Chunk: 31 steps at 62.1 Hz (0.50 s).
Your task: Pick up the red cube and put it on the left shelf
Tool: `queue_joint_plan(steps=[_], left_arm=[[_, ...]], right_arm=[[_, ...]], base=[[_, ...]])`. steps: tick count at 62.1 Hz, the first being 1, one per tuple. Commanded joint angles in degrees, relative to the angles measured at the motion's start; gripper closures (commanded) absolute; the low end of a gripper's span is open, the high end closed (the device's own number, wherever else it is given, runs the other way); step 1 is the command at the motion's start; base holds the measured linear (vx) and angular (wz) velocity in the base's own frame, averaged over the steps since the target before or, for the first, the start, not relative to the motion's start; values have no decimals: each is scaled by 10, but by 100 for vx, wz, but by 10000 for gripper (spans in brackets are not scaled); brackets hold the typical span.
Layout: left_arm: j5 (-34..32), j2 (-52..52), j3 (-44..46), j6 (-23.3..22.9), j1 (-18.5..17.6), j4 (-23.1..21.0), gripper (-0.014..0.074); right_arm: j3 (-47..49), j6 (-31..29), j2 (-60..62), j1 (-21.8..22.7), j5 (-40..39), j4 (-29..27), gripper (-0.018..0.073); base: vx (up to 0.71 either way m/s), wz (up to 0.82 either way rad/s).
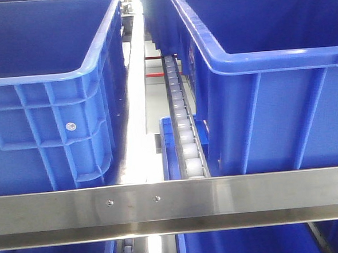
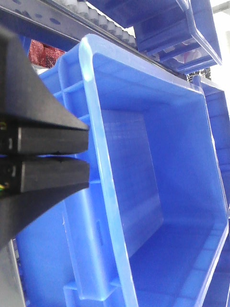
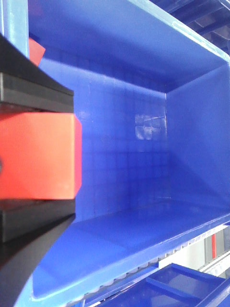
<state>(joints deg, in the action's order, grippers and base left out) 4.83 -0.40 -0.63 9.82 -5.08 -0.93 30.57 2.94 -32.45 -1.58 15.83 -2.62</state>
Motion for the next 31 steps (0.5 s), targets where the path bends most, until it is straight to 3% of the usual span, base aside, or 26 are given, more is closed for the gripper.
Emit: queue_joint_plan(steps=[1, 16, 31], left_arm=[[-48, 3, -13, -1, 0, -3, 495], [-48, 3, -13, -1, 0, -3, 495], [-48, 3, -13, -1, 0, -3, 495]], right_arm=[[16, -2, -2, 2, -51, 4, 533], [19, -2, -24, 2, -86, 4, 533], [120, -2, -199, 2, -114, 4, 525]], base=[[0, 0], [0, 0], [0, 0]])
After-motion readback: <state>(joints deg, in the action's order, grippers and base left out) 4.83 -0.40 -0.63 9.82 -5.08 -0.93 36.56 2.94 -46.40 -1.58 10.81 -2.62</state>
